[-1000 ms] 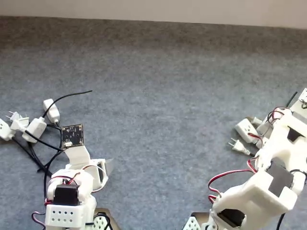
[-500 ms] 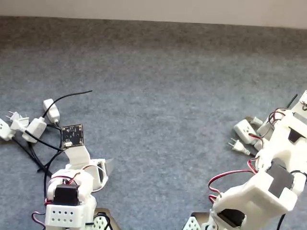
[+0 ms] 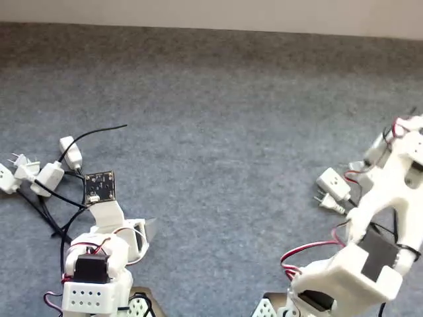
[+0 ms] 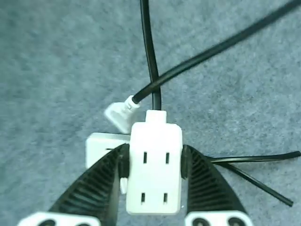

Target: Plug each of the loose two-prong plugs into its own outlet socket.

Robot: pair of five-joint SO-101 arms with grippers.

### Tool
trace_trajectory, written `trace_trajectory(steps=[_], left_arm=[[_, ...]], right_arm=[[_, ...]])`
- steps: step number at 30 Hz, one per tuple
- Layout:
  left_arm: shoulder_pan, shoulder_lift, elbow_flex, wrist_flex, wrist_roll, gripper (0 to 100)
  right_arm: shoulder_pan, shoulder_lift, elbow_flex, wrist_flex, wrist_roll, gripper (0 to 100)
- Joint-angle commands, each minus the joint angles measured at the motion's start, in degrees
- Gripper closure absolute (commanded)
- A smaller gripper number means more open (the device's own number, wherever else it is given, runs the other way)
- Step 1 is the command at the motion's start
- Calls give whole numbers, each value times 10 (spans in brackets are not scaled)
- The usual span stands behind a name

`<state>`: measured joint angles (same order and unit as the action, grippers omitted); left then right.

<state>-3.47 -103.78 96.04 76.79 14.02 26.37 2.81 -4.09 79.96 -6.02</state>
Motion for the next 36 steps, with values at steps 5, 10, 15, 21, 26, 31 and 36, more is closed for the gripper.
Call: trace_trajectory(steps=[5,10,15,21,26,31,36], left_arm=[[-4,-2,11,3,1,737],[-4,-2,11,3,1,737],[-4,-2,11,3,1,737],[-4,-2,11,3,1,737],[-4,-2,11,3,1,737],[-4,-2,11,3,1,737],[-4,-2,11,3,1,737]], right_arm=[[-166,-55,-135,140,-90,914],[-311,-55,-105,153,-165,914],[-444,-55,-101,151,-291,913],[-570,-1,-100,147,-338,911],[-620,150,-103,128,-338,911],[-614,269,-149,94,-398,911],[-581,298,-222,89,-438,911]])
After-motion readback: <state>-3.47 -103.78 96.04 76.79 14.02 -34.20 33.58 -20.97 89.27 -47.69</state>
